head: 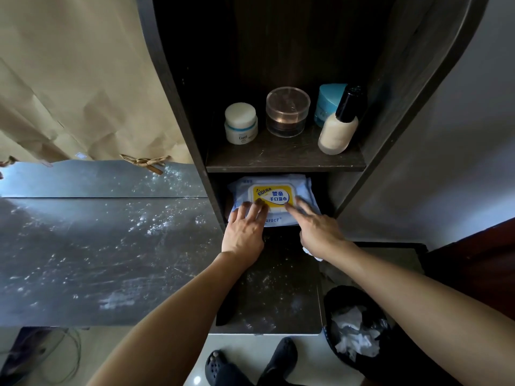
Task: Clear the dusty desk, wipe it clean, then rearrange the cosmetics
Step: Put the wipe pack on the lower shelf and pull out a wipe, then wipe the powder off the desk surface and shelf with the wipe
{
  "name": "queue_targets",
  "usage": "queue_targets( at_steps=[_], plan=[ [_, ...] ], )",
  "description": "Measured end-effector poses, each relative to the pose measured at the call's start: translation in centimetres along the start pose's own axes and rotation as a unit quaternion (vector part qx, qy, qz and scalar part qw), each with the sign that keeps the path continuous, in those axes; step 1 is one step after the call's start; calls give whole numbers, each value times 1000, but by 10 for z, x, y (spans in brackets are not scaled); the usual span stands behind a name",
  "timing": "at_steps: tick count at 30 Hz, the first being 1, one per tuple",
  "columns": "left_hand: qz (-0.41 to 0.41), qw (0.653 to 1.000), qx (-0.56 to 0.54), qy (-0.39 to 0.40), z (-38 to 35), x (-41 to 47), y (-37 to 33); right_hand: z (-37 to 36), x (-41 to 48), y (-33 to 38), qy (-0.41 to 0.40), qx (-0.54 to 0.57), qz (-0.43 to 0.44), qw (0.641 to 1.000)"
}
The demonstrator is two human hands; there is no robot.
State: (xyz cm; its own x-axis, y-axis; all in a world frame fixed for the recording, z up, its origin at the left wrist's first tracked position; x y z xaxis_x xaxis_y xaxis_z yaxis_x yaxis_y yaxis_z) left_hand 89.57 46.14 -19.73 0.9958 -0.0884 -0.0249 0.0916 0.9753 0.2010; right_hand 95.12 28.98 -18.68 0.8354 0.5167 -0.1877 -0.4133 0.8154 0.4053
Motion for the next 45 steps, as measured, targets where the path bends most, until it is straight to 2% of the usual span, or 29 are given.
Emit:
queue_targets(
  at_steps=[2,4,6,7,9,11,13,14,15,16,19,22,27,29,32,35,37,40,43,45],
  plan=[
    [3,999,-49,-10,1,-4,1,0,-5,-1,-51,108,-2,993],
    [19,991,-122,-41,3,-16,2,-3,-13,-1,-142,222,-45,964],
    [77,976,-192,-74,0,-36,6,-5,-18,9,-197,370,-99,902],
    [115,964,-230,-73,-3,-48,10,-4,-20,19,-197,456,-119,860],
    [193,927,-319,-23,-2,-73,22,0,-23,44,-150,588,-157,779],
    [278,856,-434,46,4,-94,36,1,-25,69,-102,641,-178,739],
    [349,730,-581,95,12,-120,55,-5,-25,102,-48,671,-178,718],
    [358,678,-631,115,15,-128,60,-8,-26,112,-28,683,-176,709],
    [358,650,-658,127,19,-142,69,-13,-27,129,-3,685,-169,708],
    [354,640,-670,131,22,-158,78,-21,-28,146,21,687,-161,708],
    [359,641,-673,87,28,-205,104,-46,-38,196,83,688,-129,709],
    [407,623,-669,9,27,-251,132,-68,-51,238,149,661,-126,725],
    [456,592,-662,-59,25,-323,172,-96,-82,293,353,546,-152,744],
    [464,578,-668,-69,23,-344,180,-106,-92,310,396,519,-140,745],
    [481,568,-663,-80,20,-372,189,-119,-104,331,370,509,-134,766],
    [482,606,-628,-77,16,-393,196,-126,-107,340,322,520,-127,781],
    [478,624,-615,-62,13,-401,199,-126,-106,343,312,539,-115,774],
    [477,610,-632,-37,5,-403,204,-124,-98,348,299,589,-106,743],
    [479,569,-667,-32,-2,-396,210,-127,-84,356,285,654,-124,690],
    [482,555,-677,-31,-7,-390,218,-128,-72,363,280,686,-142,656]
  ],
)
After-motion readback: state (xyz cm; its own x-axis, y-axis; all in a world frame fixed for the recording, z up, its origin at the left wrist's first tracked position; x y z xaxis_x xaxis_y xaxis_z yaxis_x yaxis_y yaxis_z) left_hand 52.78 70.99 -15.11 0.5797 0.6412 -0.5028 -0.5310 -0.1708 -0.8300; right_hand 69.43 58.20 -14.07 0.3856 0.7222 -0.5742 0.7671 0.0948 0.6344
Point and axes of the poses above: each hand's wrist, its own x-axis towards the middle knuckle, its own z-axis out of the back of the hand, y = z × x, the point moved 1 cm from there along x, towards the middle knuckle, and after that the axes turned 14 degrees about x, right-handed, at the moved point
